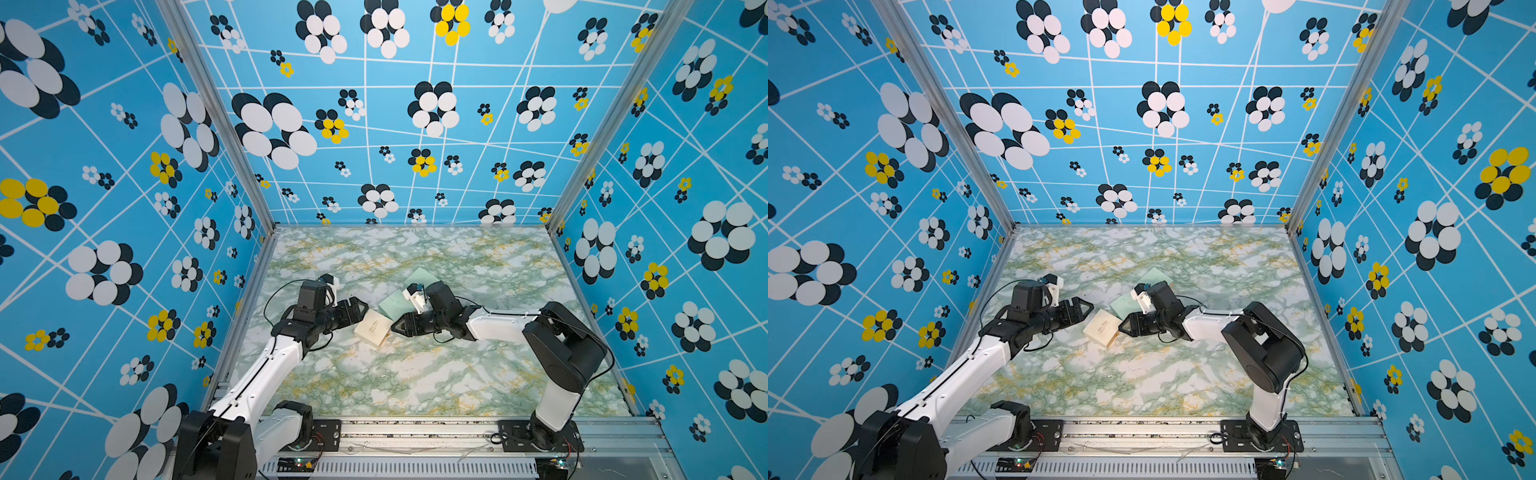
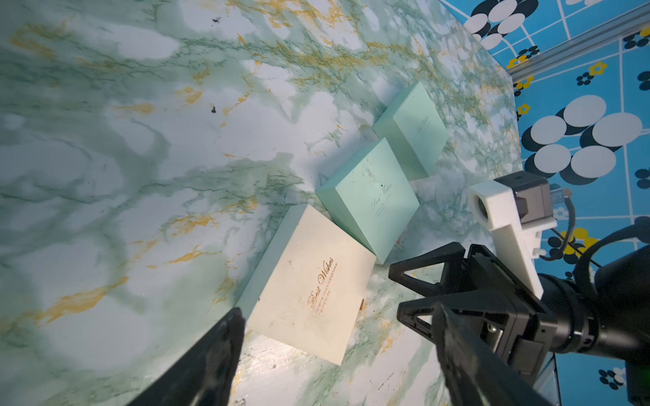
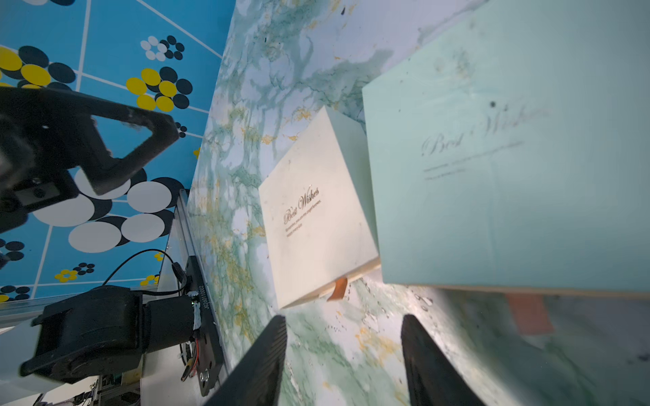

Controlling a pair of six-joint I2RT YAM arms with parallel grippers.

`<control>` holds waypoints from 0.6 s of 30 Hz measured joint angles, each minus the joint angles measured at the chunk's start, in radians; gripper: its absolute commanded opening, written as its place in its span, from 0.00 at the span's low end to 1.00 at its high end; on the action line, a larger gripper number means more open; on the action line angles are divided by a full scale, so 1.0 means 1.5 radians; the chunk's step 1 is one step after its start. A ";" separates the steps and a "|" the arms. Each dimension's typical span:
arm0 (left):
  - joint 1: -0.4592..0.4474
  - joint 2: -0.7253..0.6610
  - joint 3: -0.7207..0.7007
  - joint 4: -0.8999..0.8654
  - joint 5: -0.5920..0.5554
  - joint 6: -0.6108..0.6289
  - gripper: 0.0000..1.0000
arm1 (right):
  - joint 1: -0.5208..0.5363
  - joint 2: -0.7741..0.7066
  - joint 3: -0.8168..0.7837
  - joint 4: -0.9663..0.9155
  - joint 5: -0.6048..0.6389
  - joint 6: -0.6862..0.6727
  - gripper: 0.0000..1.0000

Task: Take out the earrings from the drawer-style jewelry box
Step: Adjust the jewelry box at the center of the board.

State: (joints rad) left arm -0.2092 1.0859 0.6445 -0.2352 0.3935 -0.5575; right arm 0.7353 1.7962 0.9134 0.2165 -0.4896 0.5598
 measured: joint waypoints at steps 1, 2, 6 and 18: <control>-0.002 0.005 0.000 -0.001 0.002 -0.001 0.76 | 0.000 -0.003 0.000 -0.009 0.007 0.000 0.49; -0.005 0.010 0.000 -0.001 0.004 0.000 0.74 | 0.000 -0.005 0.000 -0.018 0.012 0.001 0.47; -0.022 0.060 0.000 -0.001 0.010 -0.002 0.65 | 0.000 -0.005 -0.003 -0.034 0.023 0.012 0.42; -0.092 0.183 0.057 -0.003 0.011 0.008 0.35 | 0.000 -0.005 -0.009 -0.019 0.018 0.091 0.34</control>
State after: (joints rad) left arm -0.3473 1.3605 0.7307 -0.2398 0.4095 -0.5449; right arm 0.7353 1.7885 0.9001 0.1883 -0.4622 0.6956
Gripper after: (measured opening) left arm 0.383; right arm 0.356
